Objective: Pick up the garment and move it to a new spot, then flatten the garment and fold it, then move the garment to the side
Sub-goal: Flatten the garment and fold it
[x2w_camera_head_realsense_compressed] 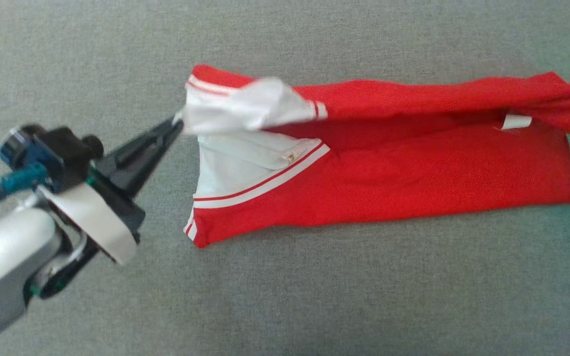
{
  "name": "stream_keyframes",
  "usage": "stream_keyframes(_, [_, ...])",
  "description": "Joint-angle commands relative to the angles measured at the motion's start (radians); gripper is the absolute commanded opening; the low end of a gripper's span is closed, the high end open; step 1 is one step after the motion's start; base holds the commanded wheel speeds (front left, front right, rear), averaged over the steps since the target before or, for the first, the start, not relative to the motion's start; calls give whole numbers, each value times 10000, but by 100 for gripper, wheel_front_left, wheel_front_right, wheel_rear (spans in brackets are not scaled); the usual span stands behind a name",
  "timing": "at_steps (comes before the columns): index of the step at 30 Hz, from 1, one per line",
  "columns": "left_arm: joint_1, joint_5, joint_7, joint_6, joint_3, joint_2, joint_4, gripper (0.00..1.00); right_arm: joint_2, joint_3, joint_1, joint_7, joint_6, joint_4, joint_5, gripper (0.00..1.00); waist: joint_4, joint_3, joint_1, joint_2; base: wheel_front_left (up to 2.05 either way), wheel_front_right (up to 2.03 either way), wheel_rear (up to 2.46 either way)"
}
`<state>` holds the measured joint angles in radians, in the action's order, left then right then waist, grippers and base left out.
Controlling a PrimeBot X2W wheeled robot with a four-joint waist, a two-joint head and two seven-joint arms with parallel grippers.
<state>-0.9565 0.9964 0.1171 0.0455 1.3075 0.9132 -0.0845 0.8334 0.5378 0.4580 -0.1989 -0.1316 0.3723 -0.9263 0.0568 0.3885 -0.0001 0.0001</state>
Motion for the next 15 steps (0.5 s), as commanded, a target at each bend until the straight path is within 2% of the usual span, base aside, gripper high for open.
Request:
stream_keyframes(1, [0, 28, -23, 125, -405, 537, -299, 0, 357, -200, -476, -26, 9, -245, 107, 0, 5, -76, 1, -1, 0, 0, 0])
stream_keyframes(10, [938, 99, -110, 627, -349, 724, -1141, 0, 68, -1214, -1718, 185, 9, -791, 666, 0, 45, -251, 1, -1, 0, 0, 0])
stream_keyframes(12, [1139, 122, -87, 707, -340, 640, -1226, 3, -56, -1406, -1952, 274, 9, -881, 829, 23, 69, -259, 1, -1, 0, 0, 0])
stream_keyframes(13, [1227, 92, -82, 738, -335, 570, -1240, 13, -131, -1481, -2072, 348, 9, -928, 895, 36, 86, -270, 1, -1, 0, 0, 0])
stream_keyframes(14, [1325, 93, -49, 756, -331, 467, -1235, 16, -216, -1568, -2194, 418, 9, -962, 935, 63, 103, -286, 1, -1, 0, 0, 0])
stream_keyframes(15, [1427, 99, 3, 774, -327, 339, -1210, 27, -301, -1672, -2316, 474, 9, -986, 979, 100, 121, -311, 1, -1, 0, 0, 0])
